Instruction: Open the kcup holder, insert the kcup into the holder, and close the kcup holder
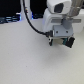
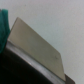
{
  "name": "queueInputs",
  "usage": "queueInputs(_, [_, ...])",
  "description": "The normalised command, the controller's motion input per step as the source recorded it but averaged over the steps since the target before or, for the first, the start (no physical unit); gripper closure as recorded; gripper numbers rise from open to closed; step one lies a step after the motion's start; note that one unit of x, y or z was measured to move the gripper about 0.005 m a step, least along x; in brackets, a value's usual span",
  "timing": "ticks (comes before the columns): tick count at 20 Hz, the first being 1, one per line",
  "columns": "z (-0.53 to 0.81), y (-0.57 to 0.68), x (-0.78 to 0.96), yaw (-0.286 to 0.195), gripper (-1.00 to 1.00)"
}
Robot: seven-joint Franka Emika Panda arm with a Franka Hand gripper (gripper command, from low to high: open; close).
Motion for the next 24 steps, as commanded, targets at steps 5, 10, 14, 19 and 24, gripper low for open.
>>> queueInputs(5, [0.04,0.57,-0.36,0.106,-1.00])
queueInputs(10, [0.10,0.55,-0.48,0.090,-1.00])
queueInputs(14, [0.05,0.57,-0.56,0.075,-1.00])
queueInputs(19, [0.01,0.55,-0.82,0.036,-1.00])
queueInputs(24, [0.01,0.54,-0.90,0.025,-1.00])
